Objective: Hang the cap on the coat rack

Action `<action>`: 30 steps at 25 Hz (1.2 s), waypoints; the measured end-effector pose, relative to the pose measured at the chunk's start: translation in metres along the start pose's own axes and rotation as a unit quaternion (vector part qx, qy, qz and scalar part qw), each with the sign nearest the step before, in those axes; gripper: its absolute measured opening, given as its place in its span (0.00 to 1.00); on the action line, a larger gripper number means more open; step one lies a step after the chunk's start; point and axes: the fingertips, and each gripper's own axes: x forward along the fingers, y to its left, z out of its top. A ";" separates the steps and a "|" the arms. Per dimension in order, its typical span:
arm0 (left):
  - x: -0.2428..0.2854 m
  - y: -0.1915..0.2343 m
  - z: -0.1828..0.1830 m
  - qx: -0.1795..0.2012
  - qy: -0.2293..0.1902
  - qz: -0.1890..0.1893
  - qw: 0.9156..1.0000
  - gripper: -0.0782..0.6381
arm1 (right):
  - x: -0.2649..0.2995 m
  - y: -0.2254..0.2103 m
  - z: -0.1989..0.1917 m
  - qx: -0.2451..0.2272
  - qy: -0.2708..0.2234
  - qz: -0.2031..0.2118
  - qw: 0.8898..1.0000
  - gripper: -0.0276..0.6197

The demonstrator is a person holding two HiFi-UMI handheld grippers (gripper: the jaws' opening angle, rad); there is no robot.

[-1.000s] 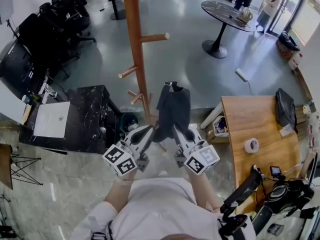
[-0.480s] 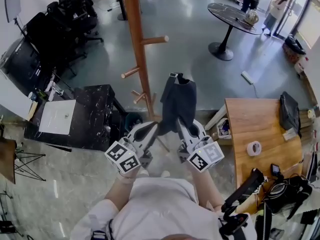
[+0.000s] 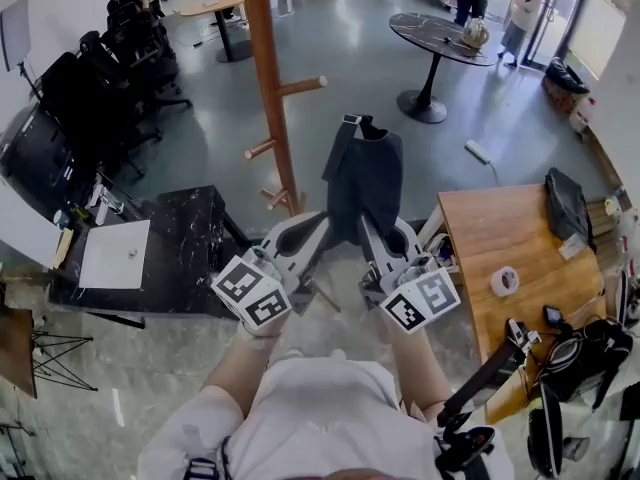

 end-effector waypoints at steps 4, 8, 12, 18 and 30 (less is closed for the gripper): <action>0.016 -0.015 0.024 0.018 -0.016 -0.039 0.999 0.12 | 0.000 0.001 0.028 -0.024 -0.024 -0.017 0.999 0.09; 0.021 -0.031 0.053 0.039 -0.029 -0.063 0.997 0.12 | 0.001 0.012 0.062 -0.052 -0.041 -0.022 0.998 0.09; 0.038 -0.045 0.081 0.056 -0.038 -0.081 0.994 0.12 | 0.006 0.011 0.102 -0.081 -0.052 -0.030 0.995 0.09; 0.063 -0.061 0.125 0.079 -0.059 -0.091 0.991 0.12 | 0.020 0.011 0.159 -0.122 -0.062 -0.020 0.990 0.09; 0.081 -0.072 0.230 0.133 -0.097 -0.132 0.977 0.12 | 0.095 0.052 0.249 -0.219 -0.049 0.030 0.974 0.09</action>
